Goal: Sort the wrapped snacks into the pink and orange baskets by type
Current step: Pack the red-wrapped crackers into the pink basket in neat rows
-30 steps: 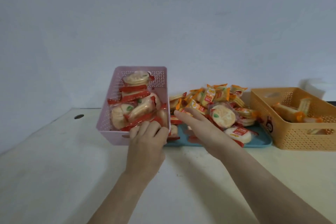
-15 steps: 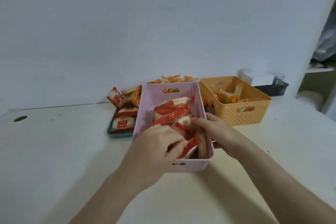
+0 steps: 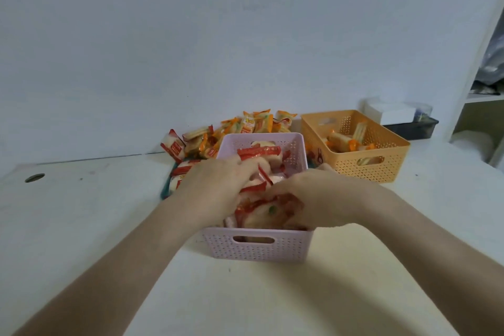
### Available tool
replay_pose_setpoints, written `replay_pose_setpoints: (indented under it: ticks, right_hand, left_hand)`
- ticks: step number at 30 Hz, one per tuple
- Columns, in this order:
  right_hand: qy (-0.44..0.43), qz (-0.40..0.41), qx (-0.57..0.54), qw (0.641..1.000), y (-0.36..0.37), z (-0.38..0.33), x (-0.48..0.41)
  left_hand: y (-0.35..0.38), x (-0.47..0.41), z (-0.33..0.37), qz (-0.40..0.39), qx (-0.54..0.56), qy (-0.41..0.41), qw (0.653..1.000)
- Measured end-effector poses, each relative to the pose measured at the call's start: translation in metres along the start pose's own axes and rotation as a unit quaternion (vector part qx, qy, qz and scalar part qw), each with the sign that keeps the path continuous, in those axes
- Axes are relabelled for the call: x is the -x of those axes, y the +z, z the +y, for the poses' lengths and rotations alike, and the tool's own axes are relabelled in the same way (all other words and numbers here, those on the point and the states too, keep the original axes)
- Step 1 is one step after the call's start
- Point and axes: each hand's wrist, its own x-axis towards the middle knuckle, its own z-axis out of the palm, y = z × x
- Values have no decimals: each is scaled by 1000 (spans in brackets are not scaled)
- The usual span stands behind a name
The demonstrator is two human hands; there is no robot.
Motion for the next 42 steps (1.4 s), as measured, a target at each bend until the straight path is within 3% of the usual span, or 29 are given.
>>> replay_pose_setpoints:
  ticks: [2, 4, 6, 10, 14, 18, 20, 24, 31, 33, 35, 39, 41, 42]
  right_hand:
    - [2, 56, 20, 998, 6, 0, -9]
    - [1, 104, 28, 994, 14, -1, -16]
    - [-3, 111, 24, 994, 14, -1, -20]
    - [10, -7, -10, 1000, -10, 3, -8]
    - [56, -118, 129, 983, -29, 2, -7]
    - [4, -147, 176, 973, -24, -11, -27]
    - [-1, -111, 157, 981, -18, -9, -30]
    - [3, 84, 124, 989, 4, 2, -34]
    - [26, 231, -146, 962, -10, 0, -30]
    - [29, 243, -114, 963, -18, -8, -23]
    - [29, 254, 38, 966, -19, -15, -19]
    - [-51, 201, 190, 960, -12, -31, -15]
    - [-63, 131, 160, 976, -7, -37, -18]
    - [-41, 50, 104, 992, -7, -36, -20]
  left_hand:
    - [1, 3, 1, -6, 54, -2, 999]
    - [3, 4, 1, -82, 109, -13, 991]
    - [6, 2, -1, -131, 81, 1, 988]
    - [14, -7, 5, -111, 5, 21, 994]
    - [14, -15, 12, -87, 26, 28, 995]
    - [9, -10, 3, -6, -66, 28, 997]
    - [9, -6, -2, 46, -50, 52, 996]
    - [11, 3, -10, -74, 121, -11, 990]
    - [16, 4, -17, -134, 91, -57, 985]
    - [17, 4, -16, -133, 88, -58, 985]
    - [18, 5, -17, -138, 105, -49, 984]
    - [19, 5, -17, -150, 114, -29, 982]
    - [17, 7, -15, -151, 122, -36, 980]
    - [17, 7, -16, -148, 127, -37, 980]
